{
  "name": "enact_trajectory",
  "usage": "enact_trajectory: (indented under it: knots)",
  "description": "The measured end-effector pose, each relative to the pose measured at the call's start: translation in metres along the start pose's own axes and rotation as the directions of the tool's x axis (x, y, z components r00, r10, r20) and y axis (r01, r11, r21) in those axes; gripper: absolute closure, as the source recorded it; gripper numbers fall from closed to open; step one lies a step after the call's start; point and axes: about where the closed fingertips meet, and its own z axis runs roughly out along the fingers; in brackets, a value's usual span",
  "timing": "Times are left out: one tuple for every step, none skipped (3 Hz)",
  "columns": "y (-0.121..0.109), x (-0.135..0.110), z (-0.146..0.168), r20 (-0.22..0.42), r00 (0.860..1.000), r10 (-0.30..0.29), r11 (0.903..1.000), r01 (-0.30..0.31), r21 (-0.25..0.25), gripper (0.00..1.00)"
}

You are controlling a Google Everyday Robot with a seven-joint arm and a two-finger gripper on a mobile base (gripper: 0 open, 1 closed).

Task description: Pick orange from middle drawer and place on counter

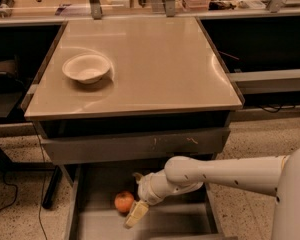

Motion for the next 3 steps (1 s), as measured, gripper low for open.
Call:
enact_trajectory:
  knots:
    - [0.000,0.000,0.000,0.000,1.000,0.000,1.0000,0.000,0.000,0.00]
    - [0.003,0.003,0.027,0.033,0.999,-0.007,1.0000,0.007,-0.004,0.00]
    - [0.001,0.002,0.052,0.063,0.998,-0.024,0.9997,0.024,0.001,0.00]
